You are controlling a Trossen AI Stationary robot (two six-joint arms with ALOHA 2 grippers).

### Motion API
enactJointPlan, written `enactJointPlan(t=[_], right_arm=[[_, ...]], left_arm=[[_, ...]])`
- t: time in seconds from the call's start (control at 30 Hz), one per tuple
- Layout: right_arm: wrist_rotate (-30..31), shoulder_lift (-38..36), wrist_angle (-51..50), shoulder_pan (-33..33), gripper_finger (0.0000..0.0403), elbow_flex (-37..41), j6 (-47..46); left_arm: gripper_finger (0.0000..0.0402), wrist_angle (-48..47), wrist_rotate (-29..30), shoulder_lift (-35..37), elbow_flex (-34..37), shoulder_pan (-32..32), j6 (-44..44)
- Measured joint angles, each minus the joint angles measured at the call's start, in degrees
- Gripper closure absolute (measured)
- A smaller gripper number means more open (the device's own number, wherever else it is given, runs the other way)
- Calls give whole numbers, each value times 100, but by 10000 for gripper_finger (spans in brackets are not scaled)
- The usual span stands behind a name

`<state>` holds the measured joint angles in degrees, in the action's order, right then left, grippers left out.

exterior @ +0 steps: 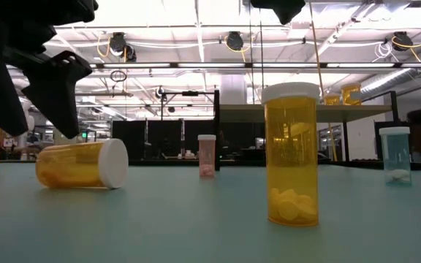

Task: Pick and place medicine bottles onto shelf by color
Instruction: Put the orange pill bottle on the shelf

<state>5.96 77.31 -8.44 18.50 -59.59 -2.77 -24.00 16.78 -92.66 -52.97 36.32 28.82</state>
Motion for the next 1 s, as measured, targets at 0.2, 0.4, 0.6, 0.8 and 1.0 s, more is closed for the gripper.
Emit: enactJointPlan(t=[0.2,0.4,0.6,0.8,1.0], right_arm=[[0,1,1,0,273,0,-2],[0,3,3,0,273,0,-2],[0,3,3,-1,273,0,-2],[0,3,3,-2,273,0,-1],[0,3,5,0,273,2,-2]], left_arm=[[101,12,239,0,0,-24,-22],[101,80,268,0,194,-151,27],[101,235,232,0,393,-237,125],[101,400,168,0,396,-235,111],[101,401,164,0,396,-235,109]])
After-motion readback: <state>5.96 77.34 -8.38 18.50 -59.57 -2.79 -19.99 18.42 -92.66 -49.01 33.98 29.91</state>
